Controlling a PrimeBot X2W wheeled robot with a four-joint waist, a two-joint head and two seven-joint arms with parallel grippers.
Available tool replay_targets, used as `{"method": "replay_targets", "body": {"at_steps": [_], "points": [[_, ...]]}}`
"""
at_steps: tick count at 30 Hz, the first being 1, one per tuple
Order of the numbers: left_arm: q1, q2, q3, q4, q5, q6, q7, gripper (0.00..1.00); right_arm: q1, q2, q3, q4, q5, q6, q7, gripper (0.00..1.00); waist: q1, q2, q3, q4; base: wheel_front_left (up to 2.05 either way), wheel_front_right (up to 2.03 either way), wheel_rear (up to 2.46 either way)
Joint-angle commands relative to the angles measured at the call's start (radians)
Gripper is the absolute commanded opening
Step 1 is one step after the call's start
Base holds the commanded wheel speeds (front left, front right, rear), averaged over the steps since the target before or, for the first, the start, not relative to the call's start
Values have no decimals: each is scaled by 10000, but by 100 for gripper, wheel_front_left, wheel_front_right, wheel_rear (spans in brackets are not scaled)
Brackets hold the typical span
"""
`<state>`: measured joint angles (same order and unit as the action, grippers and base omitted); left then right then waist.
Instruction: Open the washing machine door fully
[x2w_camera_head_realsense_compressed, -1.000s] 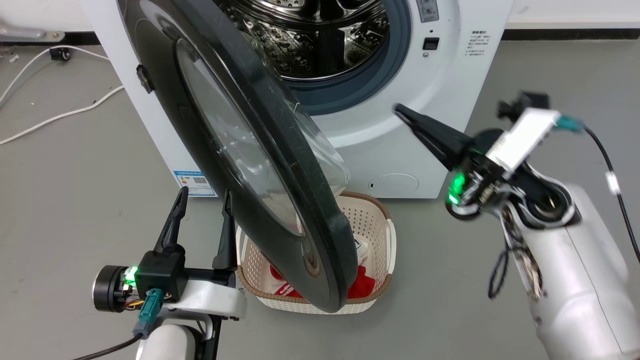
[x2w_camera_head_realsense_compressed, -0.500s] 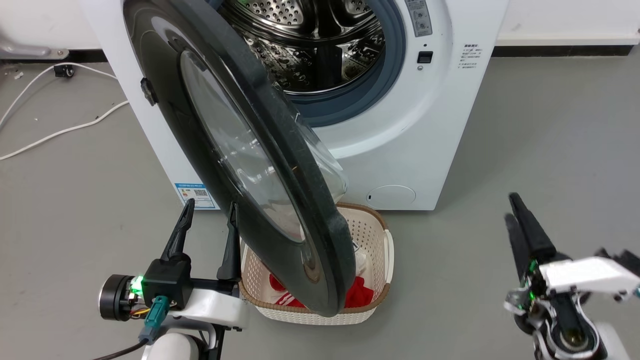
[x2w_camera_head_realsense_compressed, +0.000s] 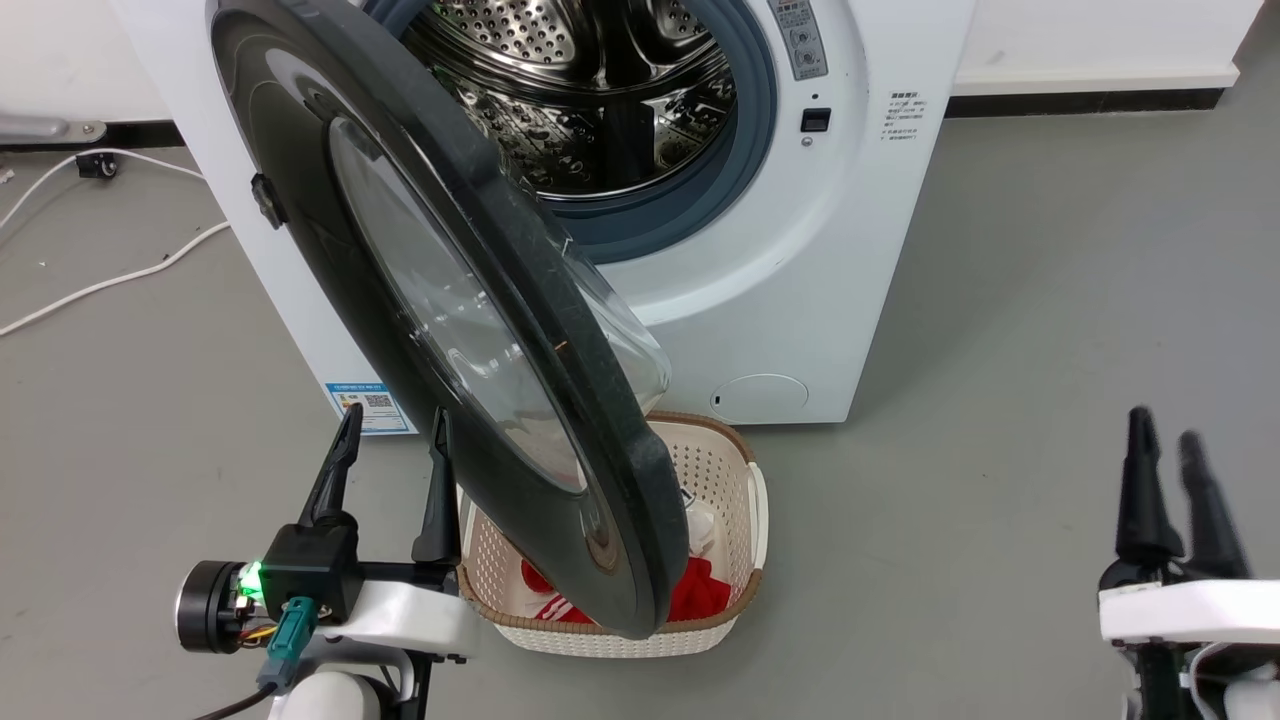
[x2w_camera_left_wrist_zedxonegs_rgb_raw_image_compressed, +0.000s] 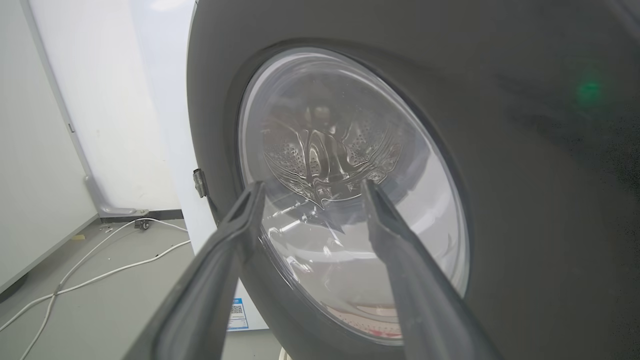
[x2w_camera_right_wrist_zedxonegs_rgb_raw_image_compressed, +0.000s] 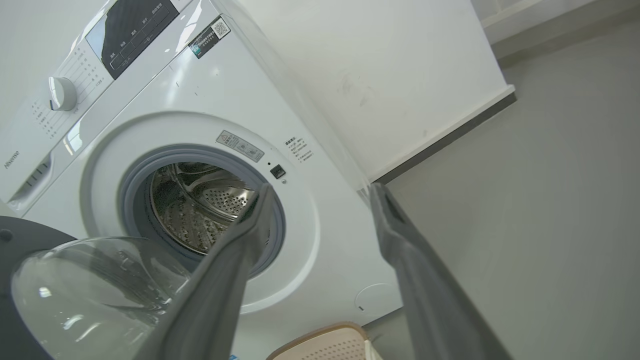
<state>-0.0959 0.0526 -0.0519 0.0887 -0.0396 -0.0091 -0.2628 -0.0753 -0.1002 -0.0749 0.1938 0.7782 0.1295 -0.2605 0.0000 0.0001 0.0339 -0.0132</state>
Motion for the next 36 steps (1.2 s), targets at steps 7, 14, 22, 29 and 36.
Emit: {"method": "replay_targets", "body": {"at_steps": [7, 14, 22, 29, 36], "points": [[94, -8, 152, -88, 41, 32, -28, 100, 370, 476, -815, -2130, -4996, 11, -38, 100, 0, -1, 22, -10, 0, 0, 0], [46, -11, 205, -112, 86, -6, -28, 100, 792, 508, -83, -2690, -6985, 11, -40, 100, 0, -1, 114, -7, 0, 0, 0], [-19, -14, 192, -106, 112, -36, -28, 100, 791, 509, 180, -2134, -7172, 11, -41, 100, 0, -1, 166, 0, 0, 0, 0], [0, -18, 167, -153, 180, -12, -28, 100, 634, 511, 134, -1857, -7032, 11, -42, 100, 0, -1, 197, -42, 0, 0, 0], [-33, -19, 158, -258, 158, -43, -28, 0, 586, 511, 176, -1792, -6988, 11, -42, 100, 0, -1, 239, -64, 0, 0, 0]]}}
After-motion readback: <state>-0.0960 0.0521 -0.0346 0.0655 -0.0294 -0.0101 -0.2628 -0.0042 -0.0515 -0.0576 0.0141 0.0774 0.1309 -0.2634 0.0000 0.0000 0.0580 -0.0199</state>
